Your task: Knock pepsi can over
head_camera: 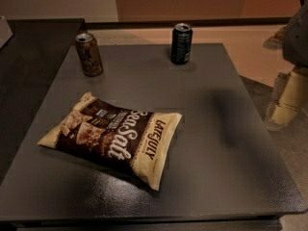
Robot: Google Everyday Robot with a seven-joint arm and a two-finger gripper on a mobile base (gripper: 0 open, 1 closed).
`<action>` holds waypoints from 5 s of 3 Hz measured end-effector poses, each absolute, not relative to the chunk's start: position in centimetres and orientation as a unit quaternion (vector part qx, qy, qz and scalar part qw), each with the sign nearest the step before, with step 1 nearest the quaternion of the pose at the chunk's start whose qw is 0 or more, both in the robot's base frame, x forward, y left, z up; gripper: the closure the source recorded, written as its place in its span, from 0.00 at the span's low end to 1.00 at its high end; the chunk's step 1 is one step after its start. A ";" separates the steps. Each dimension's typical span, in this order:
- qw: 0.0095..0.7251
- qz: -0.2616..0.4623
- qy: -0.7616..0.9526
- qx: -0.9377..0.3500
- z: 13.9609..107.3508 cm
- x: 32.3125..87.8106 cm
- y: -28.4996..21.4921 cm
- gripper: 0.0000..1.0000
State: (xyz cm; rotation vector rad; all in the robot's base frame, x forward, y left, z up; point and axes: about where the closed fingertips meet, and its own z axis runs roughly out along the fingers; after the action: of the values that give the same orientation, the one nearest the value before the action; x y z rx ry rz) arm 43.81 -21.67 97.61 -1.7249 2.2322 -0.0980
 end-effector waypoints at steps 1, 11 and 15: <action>0.161 -0.034 0.780 -0.603 97.7 43.9 -21.6 0.00; 0.467 0.217 0.729 -0.451 91.0 78.5 -13.1 0.00; 0.458 0.255 0.724 -0.448 90.0 78.2 -10.7 0.59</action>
Offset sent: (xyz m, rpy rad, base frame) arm 0.0564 0.0006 -0.0032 0.1539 -0.0677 0.0224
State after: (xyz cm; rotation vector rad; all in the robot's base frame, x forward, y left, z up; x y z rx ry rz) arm 78.15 -10.66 90.03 -1.1050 1.7841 0.6284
